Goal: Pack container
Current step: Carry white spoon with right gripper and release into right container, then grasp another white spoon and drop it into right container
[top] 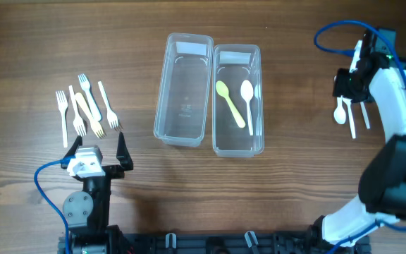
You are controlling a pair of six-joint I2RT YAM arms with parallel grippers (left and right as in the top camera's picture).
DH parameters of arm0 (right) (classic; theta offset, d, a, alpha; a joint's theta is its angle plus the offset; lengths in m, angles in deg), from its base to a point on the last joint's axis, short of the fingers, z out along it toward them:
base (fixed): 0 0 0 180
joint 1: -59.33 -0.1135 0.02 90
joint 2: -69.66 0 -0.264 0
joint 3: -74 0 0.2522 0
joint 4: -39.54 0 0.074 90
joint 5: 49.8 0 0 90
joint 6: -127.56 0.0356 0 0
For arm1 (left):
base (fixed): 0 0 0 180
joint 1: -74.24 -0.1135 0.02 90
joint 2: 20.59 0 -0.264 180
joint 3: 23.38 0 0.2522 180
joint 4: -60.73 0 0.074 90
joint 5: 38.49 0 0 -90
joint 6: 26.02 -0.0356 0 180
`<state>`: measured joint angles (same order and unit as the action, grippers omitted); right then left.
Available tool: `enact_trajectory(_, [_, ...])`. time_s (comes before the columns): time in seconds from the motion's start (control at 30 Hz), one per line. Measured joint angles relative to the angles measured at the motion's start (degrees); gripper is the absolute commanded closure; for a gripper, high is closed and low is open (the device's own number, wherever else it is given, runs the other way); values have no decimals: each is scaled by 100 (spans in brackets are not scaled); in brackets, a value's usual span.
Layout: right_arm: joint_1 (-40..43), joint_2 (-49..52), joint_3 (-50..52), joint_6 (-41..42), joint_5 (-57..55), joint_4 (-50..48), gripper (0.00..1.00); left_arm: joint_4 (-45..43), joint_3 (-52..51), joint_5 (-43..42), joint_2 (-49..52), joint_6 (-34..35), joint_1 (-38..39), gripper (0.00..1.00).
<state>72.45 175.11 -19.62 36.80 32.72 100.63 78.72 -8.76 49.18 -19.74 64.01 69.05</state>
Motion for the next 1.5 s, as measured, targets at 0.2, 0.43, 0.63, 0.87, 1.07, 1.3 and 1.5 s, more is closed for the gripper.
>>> enact_trajectory(0.2, [22,713,0,-24,57,-282,50,0,0,0,0,0,0,0])
enact_trajectory(0.43, [22,1110,0,-111,90,-439,50,0,0,0,0,0,0,0])
enact_trajectory(0.63, [22,1257,0,-142,103,-479,50,0,0,0,0,0,0,0])
enact_trajectory(0.87, [22,1285,0,-157,111,-498,64,0,0,0,0,0,0,0])
enact_trajectory(1.07, [20,1311,-2,-210,170,-496,96,0,0,0,0,0,0,0])
enact_trajectory(1.3, [55,1311,-7,-214,326,-496,96,0,0,0,0,0,0,0])
enact_trajectory(1.5, [90,1272,-13,-214,986,-476,96,0,0,0,0,0,0,0])
